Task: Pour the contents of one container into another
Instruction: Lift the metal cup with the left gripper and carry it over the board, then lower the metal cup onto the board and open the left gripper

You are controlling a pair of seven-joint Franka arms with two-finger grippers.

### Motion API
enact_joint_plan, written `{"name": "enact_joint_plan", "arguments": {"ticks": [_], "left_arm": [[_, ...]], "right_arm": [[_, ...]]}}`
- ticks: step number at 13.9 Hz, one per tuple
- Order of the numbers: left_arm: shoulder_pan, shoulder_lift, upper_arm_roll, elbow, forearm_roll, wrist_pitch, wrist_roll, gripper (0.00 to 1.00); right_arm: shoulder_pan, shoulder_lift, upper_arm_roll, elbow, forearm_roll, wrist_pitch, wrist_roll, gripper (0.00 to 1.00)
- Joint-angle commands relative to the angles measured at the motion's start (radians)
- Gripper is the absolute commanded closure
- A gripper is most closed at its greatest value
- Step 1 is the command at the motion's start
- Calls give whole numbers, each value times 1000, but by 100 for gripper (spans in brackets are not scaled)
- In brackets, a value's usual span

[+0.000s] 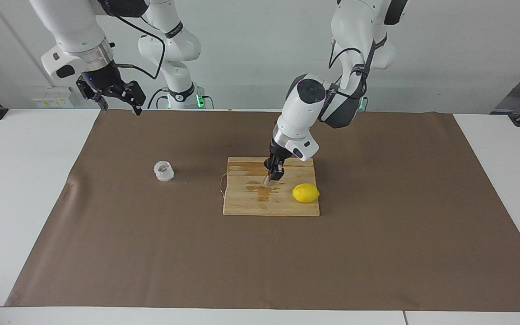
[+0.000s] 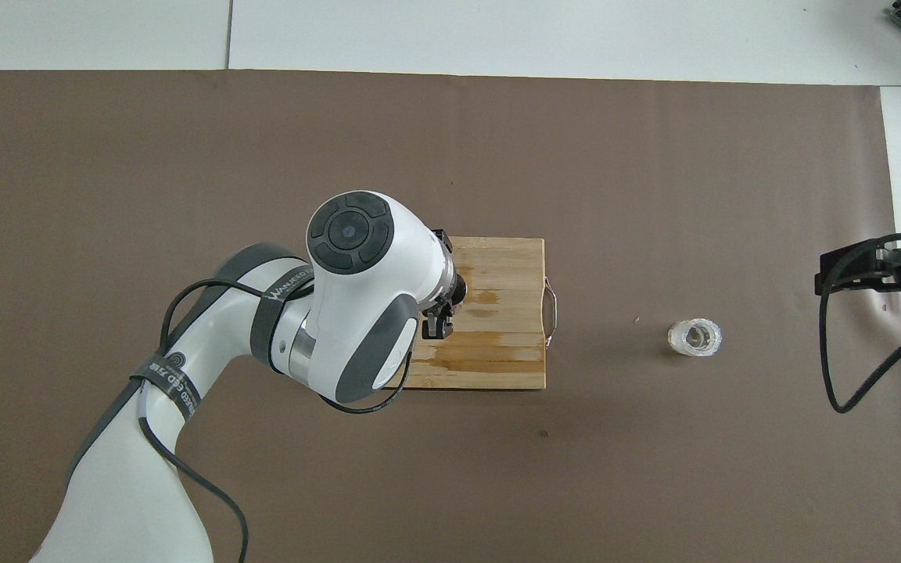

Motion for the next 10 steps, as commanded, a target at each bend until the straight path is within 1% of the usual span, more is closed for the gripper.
{"name": "enact_joint_plan", "arguments": {"ticks": [1,5,10], "left_arm": [[-28,-1,14,-24,18,56,-30,100],[-31,1,14,-52,18,79,-30,100],[-32,1,14,-55,35,81,-30,100]], "right_arm": [[-10,-16,6,-18,-4,4,-18,0],[-10,-16,6,-18,-4,4,-18,0],[-10,-16,6,-18,-4,4,-18,0]]}}
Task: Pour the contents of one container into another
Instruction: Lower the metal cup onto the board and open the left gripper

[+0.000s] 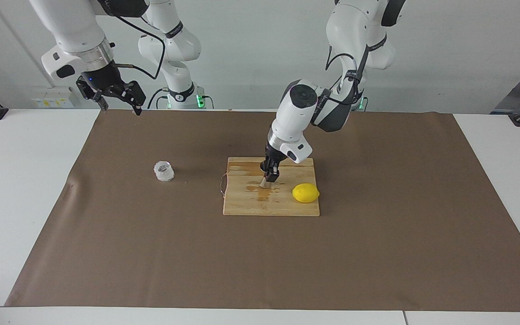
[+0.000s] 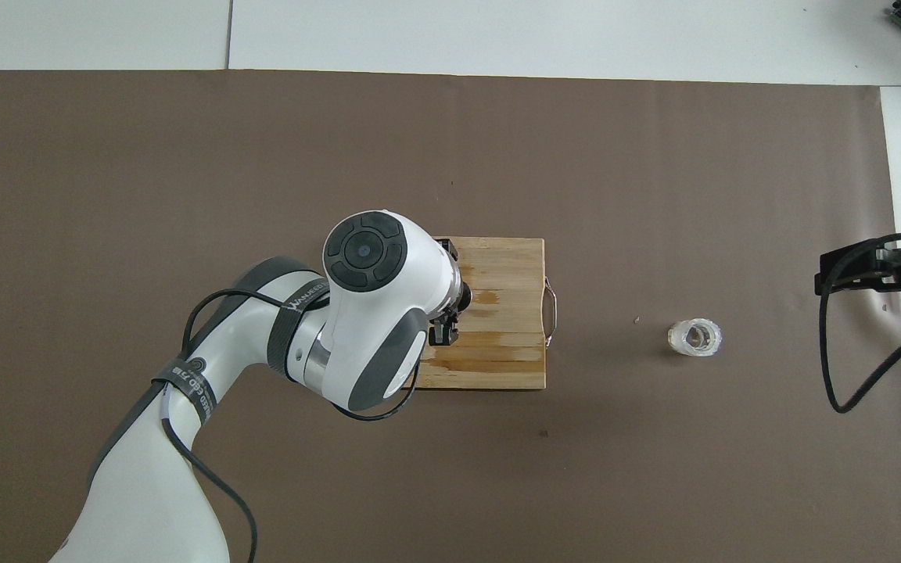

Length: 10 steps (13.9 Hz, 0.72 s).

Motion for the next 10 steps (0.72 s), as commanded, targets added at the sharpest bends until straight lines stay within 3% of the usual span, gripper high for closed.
{"name": "enact_joint_plan", "arguments": {"ticks": [1,6,8,10], "left_arm": [[-18,-7,14,-17,25,24,-24,100],[-27,-1,14,-17,27,24,-24,100],[-26,1,14,-17,27,27,-24,44],[-26,1,14,-17,27,30,-23,6]], "right_arm": [[-10,-16,6,-18,-4,4,-18,0],[-10,-16,6,-18,-4,4,-18,0],[-10,-16,6,-16,-4,4,-18,0],[-10,-16,6,-18,-4,4,-18,0]]}}
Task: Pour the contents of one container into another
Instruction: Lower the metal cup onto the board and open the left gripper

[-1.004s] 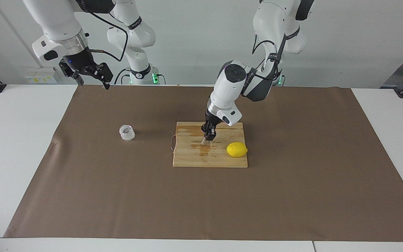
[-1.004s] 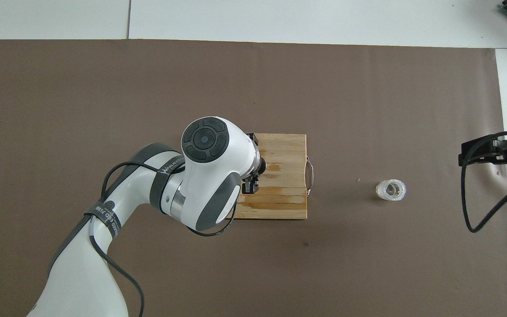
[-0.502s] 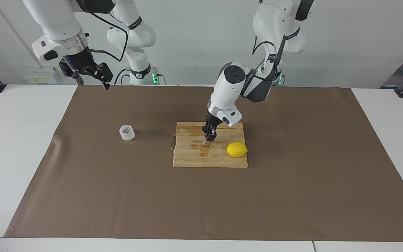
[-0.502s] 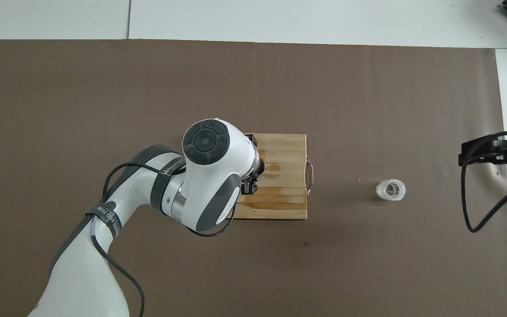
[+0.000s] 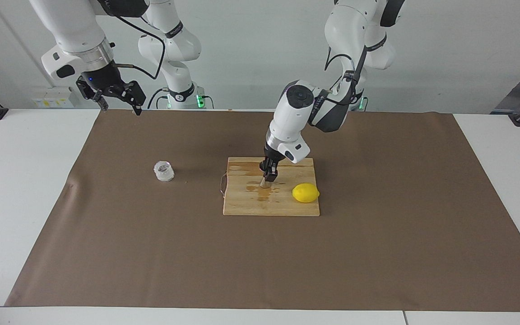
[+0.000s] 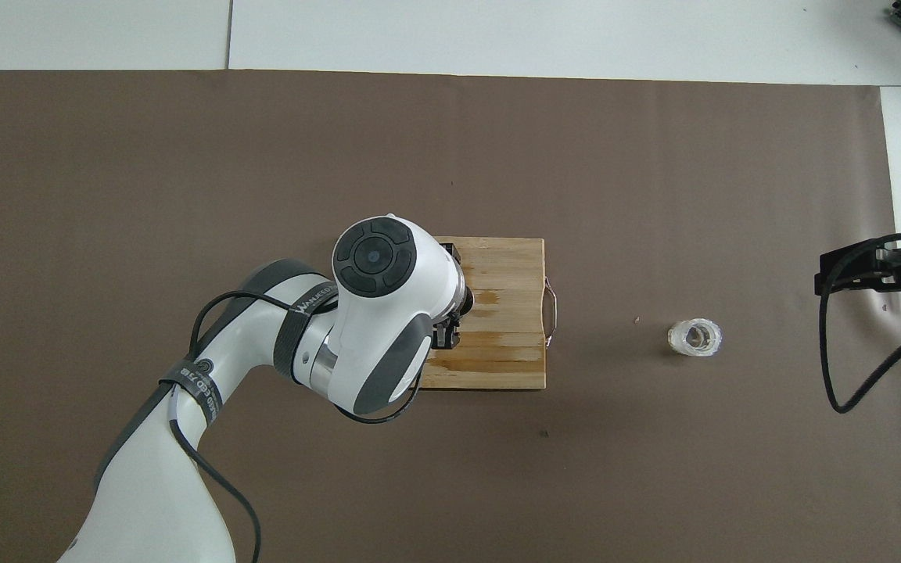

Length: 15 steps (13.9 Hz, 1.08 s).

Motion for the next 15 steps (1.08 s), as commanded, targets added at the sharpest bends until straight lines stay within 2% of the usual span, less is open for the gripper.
{"name": "enact_joint_plan", "arguments": {"ticks": [1,4,7,11,15], "left_arm": [[-16,-4,14,-11,18,20,-22,0],[-7,-10,15,-4,38,-6,-13,0],[10,-62,20,3,70,-63,34,0],[71,-147,21,10,68,-188,227,0],[152,-214,21,12,68,-288,499,0]], "right_arm": [[-10,-16,6,-18,-4,4,-18,0],[-10,-16,6,-18,-4,4,-19,0],[-10,-16,6,-18,-4,4,-18,0],[-10,-16,6,-18,-4,4,-18,0],[-10,-16,6,-16,-4,4,-21,0]]}}
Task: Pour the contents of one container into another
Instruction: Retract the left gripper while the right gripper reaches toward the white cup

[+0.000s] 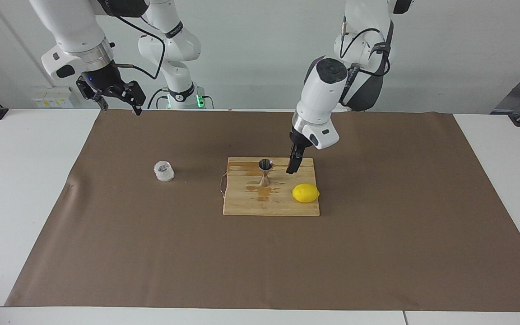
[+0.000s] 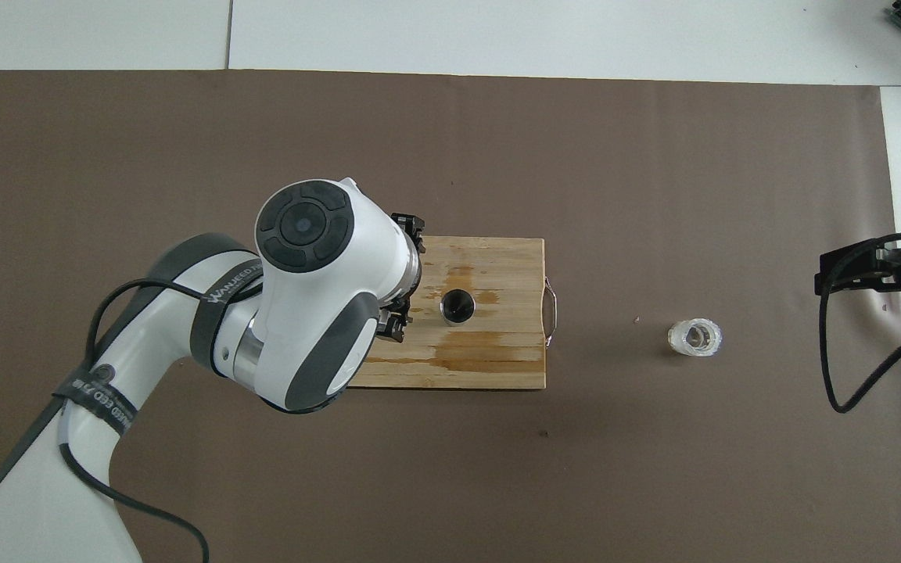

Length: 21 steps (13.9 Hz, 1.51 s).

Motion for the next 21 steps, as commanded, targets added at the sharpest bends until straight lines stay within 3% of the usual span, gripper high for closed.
{"name": "enact_joint_plan", "arguments": {"ticks": [1,7,13,18,21], "left_arm": [[65,-65,-5,-18,11,-62,179,0],[230,-166,-5,-30,11,-200,771,0],[355,-183,-4,-30,30,-295,1387,0],[416,-209,-4,-13,122,-313,1675,0],[459,-252,-4,0,123,-353,1712,0]], "right_arm": [[-12,-16,3,-18,-4,2,-24,0],[-23,-19,1,-22,-4,-32,-88,0],[-18,-108,1,-264,-6,221,-557,0],[-21,-105,1,-358,-4,270,-931,0],[-24,-97,1,-427,5,332,-1134,0]]}}
